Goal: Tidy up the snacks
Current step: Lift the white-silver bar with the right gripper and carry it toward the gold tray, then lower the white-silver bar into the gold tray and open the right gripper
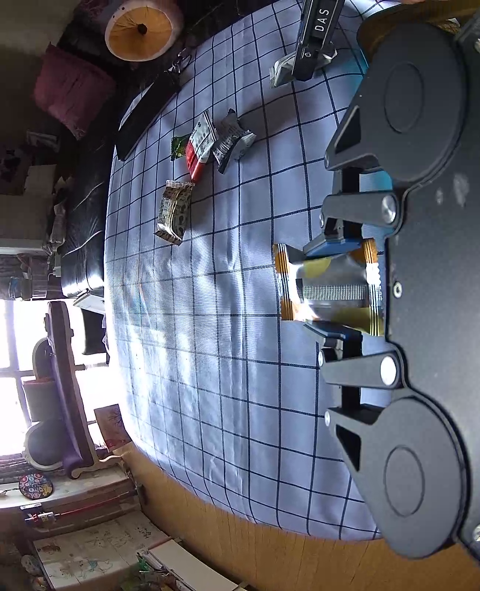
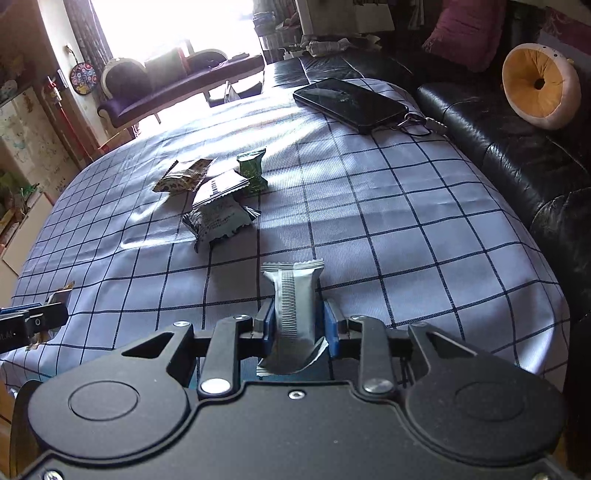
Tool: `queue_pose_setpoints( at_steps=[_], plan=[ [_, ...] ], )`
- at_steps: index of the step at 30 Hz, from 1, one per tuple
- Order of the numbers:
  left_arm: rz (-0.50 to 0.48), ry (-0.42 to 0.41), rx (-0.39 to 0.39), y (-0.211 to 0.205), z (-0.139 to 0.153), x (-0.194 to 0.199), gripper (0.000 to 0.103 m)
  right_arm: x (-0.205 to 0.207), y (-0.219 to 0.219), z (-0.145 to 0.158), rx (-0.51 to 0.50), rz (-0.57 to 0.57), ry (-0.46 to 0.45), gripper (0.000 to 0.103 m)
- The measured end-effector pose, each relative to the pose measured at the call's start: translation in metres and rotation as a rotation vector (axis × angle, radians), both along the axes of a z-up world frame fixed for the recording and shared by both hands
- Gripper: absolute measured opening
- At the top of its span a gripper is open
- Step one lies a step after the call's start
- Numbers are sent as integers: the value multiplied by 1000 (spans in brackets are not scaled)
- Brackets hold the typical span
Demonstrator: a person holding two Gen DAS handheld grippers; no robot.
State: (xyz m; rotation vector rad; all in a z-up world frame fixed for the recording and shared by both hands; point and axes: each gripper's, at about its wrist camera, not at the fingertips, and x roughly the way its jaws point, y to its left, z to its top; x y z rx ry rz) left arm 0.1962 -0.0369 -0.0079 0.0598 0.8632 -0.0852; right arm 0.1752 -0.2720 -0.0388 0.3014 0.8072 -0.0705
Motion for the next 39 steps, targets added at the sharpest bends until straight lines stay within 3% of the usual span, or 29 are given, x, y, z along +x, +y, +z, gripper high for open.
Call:
queue_pose_setpoints(
  at_steps=[7, 14, 15, 16, 25, 31, 36, 39],
  plan=[
    [-18, -32, 14, -3, 16, -18, 40, -3, -2, 7, -13, -3, -18, 34],
    [-36, -70, 7, -1, 34, -44, 40, -23, 2, 34, 2, 15, -53, 32],
    [-40, -76, 8, -1, 37, -49, 40, -26, 4, 38, 0, 21, -57, 29],
    [-42, -82, 8, -1, 39, -53, 40, -30, 6, 41, 1, 32, -62, 10],
    [-36, -106, 2, 9, 46, -83, 40, -45, 18, 54, -21, 50, -97, 11],
    [-26, -94, -4, 12, 43, -80, 40, -52, 4, 53, 17, 15, -97, 18],
    [-31, -93, -7, 10, 41, -77, 40, -57, -1, 46, 17, 27, -58, 18],
    [-33, -88, -4, 9, 37, -76, 40, -62, -2, 39, 5, 34, 12, 22]
  ],
)
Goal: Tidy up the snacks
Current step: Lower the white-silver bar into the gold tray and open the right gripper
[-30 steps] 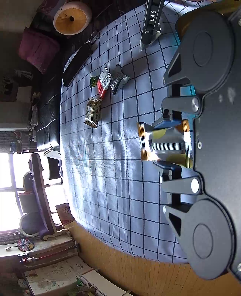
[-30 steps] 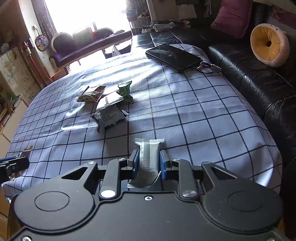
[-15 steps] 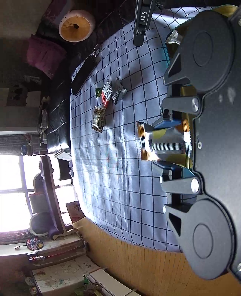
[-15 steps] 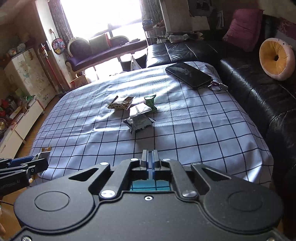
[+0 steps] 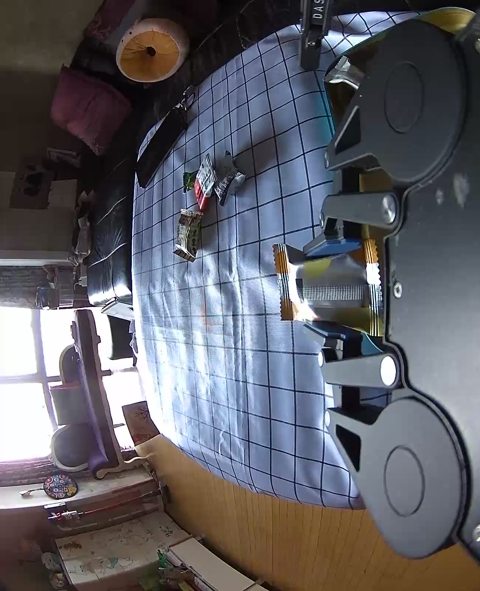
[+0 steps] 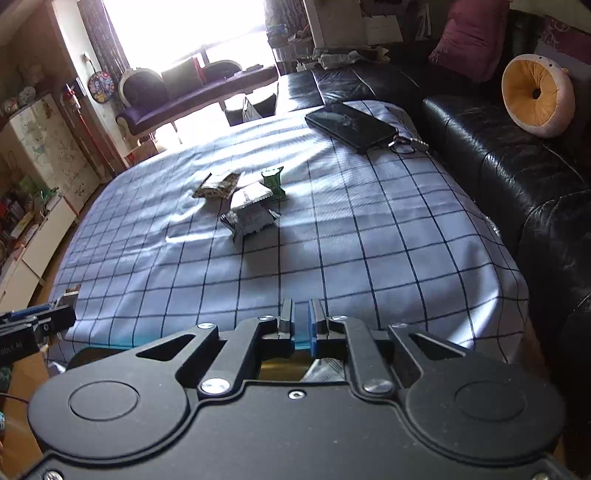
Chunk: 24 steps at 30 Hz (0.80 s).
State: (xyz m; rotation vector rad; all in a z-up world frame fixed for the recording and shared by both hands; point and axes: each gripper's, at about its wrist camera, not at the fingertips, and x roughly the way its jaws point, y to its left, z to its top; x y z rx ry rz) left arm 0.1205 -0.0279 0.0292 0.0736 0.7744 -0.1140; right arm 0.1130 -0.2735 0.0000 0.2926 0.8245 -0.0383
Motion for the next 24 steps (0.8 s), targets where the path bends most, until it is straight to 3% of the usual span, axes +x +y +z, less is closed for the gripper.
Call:
queue_pose_setpoints(
  at_steps=[1, 3, 9, 16, 24],
  plan=[
    [0, 0, 2, 0, -1, 1, 40, -3, -1, -3, 15, -2, 29, 29],
    [0, 4, 4, -1, -4, 3, 40, -11, -4, -8, 49, -4, 72, 34],
    [-13, 24, -5, -4, -11, 10, 40, -27, 1, -22, 34, -30, 142, 36],
    [-19, 22, -2, -4, -14, 9, 40, -15, 1, -35, 127, -66, 145, 45],
    [-14, 36, 2, -4, -17, 10, 40, -2, 12, -43, 97, -79, 132, 49]
  ],
)
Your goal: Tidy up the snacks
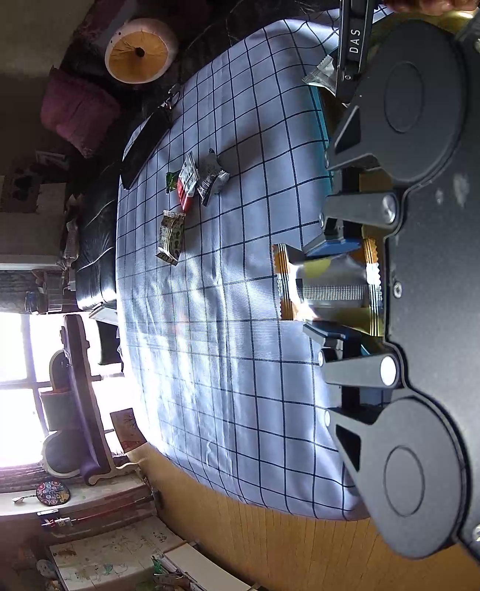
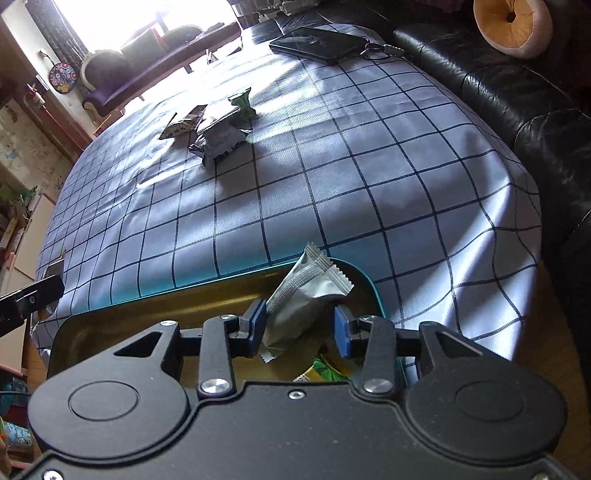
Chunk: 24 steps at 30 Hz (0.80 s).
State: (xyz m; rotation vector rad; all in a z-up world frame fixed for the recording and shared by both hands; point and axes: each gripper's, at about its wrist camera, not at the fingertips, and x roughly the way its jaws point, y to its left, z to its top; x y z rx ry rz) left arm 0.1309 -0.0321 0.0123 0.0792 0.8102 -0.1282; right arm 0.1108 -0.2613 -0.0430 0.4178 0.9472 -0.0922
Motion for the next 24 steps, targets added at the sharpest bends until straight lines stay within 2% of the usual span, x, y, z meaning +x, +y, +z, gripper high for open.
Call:
queue_pose_setpoints(
  at_steps=[3, 4, 7, 12, 15, 19, 24],
  plan=[
    [-2, 4, 0, -1, -2, 1, 40, 0, 1, -2, 4, 2, -29, 50],
    [0, 6, 1, -2, -3, 2, 40, -1, 0, -3, 24, 4, -44, 43],
    [0, 12, -1, -2, -5, 3, 40, -3, -1, -4, 58, 10, -70, 33],
    [-1, 15, 1, -3, -7, 7, 40, -9, -3, 5, 52, 44, -104, 22],
    [-2, 22, -3, -5, -10, 8, 40, -5, -4, 5, 50, 56, -96, 23],
    [-12, 23, -2, -6, -10, 6, 40, 2, -3, -3, 64, 58, -50, 36],
    [-11, 24, -1, -6, -11, 7, 40, 7, -4, -8, 122, 25, -40, 46]
  ],
)
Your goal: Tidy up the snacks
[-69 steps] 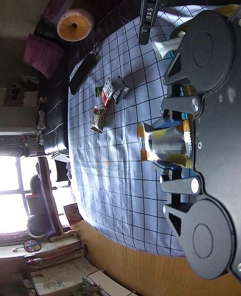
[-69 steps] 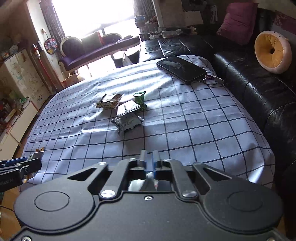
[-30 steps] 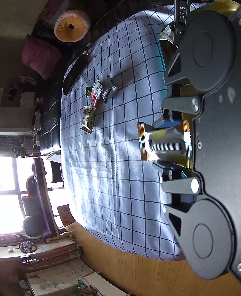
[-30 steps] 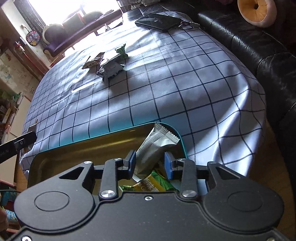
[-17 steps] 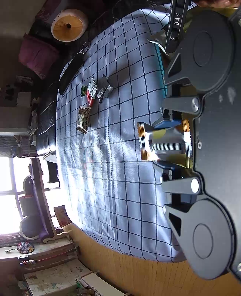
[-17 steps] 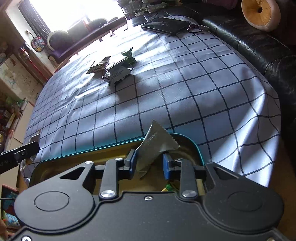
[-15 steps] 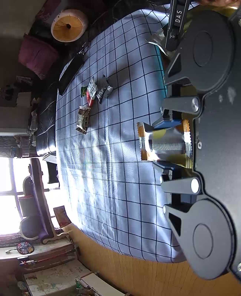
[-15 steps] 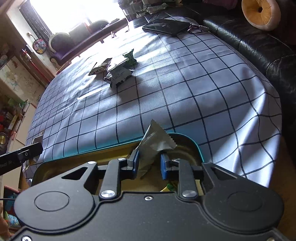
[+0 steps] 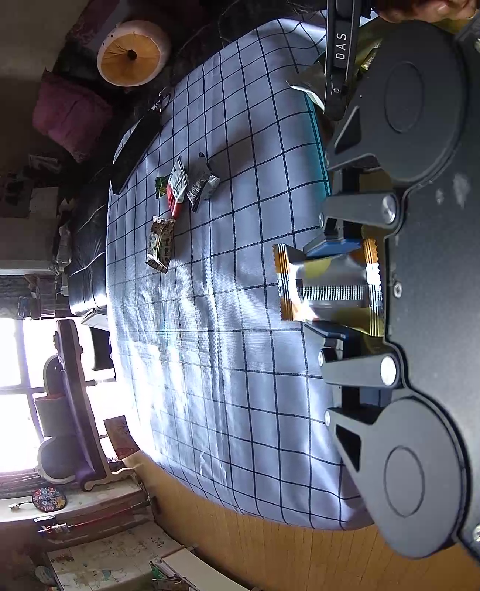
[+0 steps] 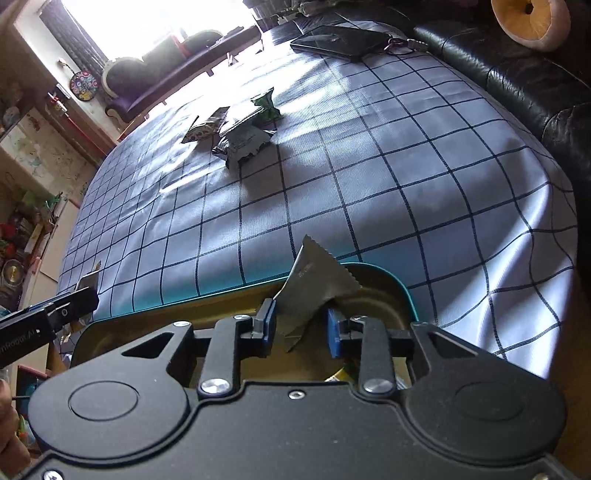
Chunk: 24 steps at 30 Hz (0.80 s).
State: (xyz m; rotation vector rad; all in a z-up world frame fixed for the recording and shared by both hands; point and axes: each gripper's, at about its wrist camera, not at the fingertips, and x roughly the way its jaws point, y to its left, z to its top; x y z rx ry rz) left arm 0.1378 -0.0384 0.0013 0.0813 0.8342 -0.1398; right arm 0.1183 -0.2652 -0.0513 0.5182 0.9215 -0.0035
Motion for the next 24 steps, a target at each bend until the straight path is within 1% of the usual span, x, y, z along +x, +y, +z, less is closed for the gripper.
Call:
queue_pose_setpoints(
  at_steps=[3, 5, 6, 7, 10, 12, 16, 17, 20, 22, 24],
  plan=[
    [3, 5, -3, 0, -1, 1, 40, 3, -5, -7, 77, -37, 11, 48],
    [1, 6, -1, 0, -2, 1, 40, 3, -10, -10, 118, -81, 4, 39],
    [0, 6, -1, 0, -2, 1, 40, 3, -10, -10, 131, -78, 3, 33],
    [-2, 7, -1, 1, -2, 1, 40, 3, -10, -8, 127, -71, -3, 31],
    [-3, 7, -6, 2, -2, 3, 40, -1, -4, 10, 59, -41, -40, 30],
    [-3, 5, -9, 2, -1, 5, 40, -1, -3, 23, 43, -22, -69, 30],
    [-4, 1, -6, -1, -1, 11, 40, 24, 0, 42, -41, 17, -98, 31],
    [-5, 0, -5, -1, -1, 12, 40, 35, 2, 45, -78, 45, -101, 31],
    [-4, 7, -7, -2, -3, 17, 40, 65, 11, 45, -184, 115, -106, 31],
    [-1, 12, -6, -2, -4, 21, 40, 81, 12, 41, -189, 162, -106, 32],
    [4, 15, -5, -1, -4, 23, 40, 93, 10, 36, -174, 176, -104, 34]
  ],
)
